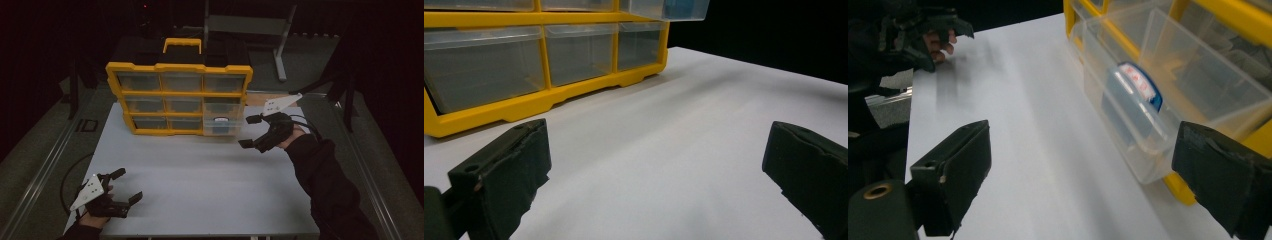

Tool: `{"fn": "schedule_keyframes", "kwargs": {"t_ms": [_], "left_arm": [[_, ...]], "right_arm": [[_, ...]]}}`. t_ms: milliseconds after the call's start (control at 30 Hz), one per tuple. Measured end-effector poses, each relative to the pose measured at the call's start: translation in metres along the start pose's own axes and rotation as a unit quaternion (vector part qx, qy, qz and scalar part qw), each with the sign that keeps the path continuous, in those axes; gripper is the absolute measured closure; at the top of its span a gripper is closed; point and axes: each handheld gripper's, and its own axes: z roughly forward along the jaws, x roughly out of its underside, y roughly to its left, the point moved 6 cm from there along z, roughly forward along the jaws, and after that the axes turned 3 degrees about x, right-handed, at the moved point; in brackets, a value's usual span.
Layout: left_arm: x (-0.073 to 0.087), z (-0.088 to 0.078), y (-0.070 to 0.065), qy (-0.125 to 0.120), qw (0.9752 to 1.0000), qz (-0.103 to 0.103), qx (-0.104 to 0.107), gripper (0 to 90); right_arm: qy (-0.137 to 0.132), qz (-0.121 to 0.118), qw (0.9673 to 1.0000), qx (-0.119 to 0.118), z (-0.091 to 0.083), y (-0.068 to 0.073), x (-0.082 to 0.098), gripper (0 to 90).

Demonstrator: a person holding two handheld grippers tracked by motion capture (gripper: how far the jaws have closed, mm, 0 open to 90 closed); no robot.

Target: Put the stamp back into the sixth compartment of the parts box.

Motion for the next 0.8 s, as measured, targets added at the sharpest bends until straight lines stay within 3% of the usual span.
{"fn": "schedule_keyframes", "kwargs": {"t_ms": [200, 800], "left_arm": [[0.0, 0.0, 0.0, 0.0, 1.0, 0.0, 0.0, 0.2], [0.0, 0.0, 0.0, 0.0, 1.0, 0.0, 0.0, 0.2]], "right_arm": [[-0.004, -0.01, 0.9999, -0.004, 0.002, 0.004, 0.018, 9.2], [-0.014, -0.009, 0.9997, -0.018, 0.019, 0.017, 0.063, 9.2]]}}
